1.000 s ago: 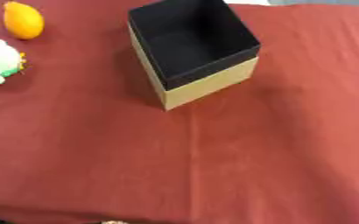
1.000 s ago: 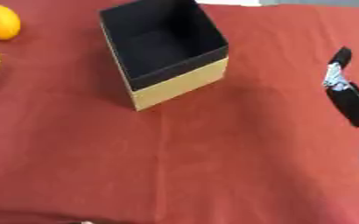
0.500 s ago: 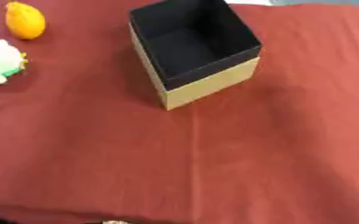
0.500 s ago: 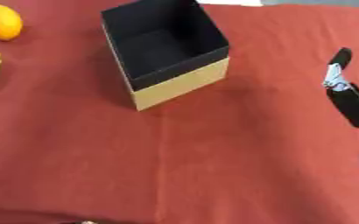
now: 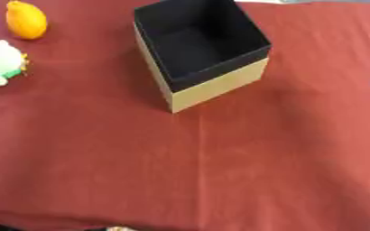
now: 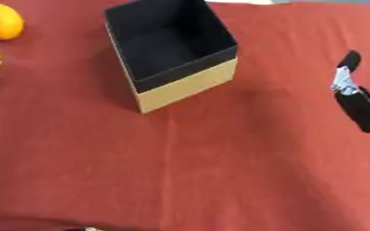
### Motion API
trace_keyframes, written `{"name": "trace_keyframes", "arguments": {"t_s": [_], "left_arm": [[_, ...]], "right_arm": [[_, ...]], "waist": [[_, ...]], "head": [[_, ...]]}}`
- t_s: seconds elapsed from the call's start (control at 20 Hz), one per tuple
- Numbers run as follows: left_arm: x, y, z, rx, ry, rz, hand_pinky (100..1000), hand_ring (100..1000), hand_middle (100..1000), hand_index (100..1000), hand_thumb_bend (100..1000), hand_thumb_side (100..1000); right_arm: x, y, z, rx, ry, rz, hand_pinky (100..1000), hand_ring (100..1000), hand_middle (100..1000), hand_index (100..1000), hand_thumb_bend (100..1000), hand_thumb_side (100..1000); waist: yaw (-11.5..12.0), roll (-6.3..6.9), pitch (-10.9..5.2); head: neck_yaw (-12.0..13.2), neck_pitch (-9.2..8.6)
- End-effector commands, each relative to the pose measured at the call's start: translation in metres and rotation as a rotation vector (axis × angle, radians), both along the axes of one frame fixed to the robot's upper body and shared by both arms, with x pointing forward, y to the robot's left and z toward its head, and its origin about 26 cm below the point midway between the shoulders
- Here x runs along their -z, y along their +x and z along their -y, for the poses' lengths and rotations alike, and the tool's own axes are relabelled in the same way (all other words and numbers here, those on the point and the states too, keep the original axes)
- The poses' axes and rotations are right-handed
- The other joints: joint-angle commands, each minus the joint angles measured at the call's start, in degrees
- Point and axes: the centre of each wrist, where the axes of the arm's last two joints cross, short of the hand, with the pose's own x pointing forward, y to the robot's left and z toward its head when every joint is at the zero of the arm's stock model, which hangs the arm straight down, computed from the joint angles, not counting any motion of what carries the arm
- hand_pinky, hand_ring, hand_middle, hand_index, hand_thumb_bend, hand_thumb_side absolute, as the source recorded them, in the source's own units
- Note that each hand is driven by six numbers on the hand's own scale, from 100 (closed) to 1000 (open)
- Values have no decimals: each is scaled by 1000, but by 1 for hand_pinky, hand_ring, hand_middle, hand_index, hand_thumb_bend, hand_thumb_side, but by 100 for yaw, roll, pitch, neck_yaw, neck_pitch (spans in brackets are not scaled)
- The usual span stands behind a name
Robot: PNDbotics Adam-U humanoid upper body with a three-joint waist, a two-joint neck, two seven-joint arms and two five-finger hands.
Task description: Pick up objects on the table and place them in the box.
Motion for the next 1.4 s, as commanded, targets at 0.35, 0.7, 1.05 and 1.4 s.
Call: {"name": "trace_keyframes", "arguments": {"t_s": [0.35,0.7,1.05,1.4], "left_arm": [[-16,-3,-9,-118,66,31,803,871,903,1000,479,728],[-6,0,-14,-151,-18,17,677,764,831,1000,398,708],[-1,1,-17,-185,-7,-38,643,744,842,1000,408,793],[4,2,-20,-215,34,-57,636,737,845,964,494,751]], "right_arm": [[-6,-1,-1,-11,-2,24,568,548,653,856,100,562],[-6,-1,-1,-13,1,23,567,548,653,856,100,562],[-6,-1,-2,-16,4,23,568,547,651,854,100,560],[-6,-1,-2,-19,9,24,569,547,650,854,100,559]], "waist": [[-12,24,-74],[-32,23,-61],[-41,15,-48],[-55,2,-29]], "head": [[27,29],[46,29],[68,29],[89,29]]}}
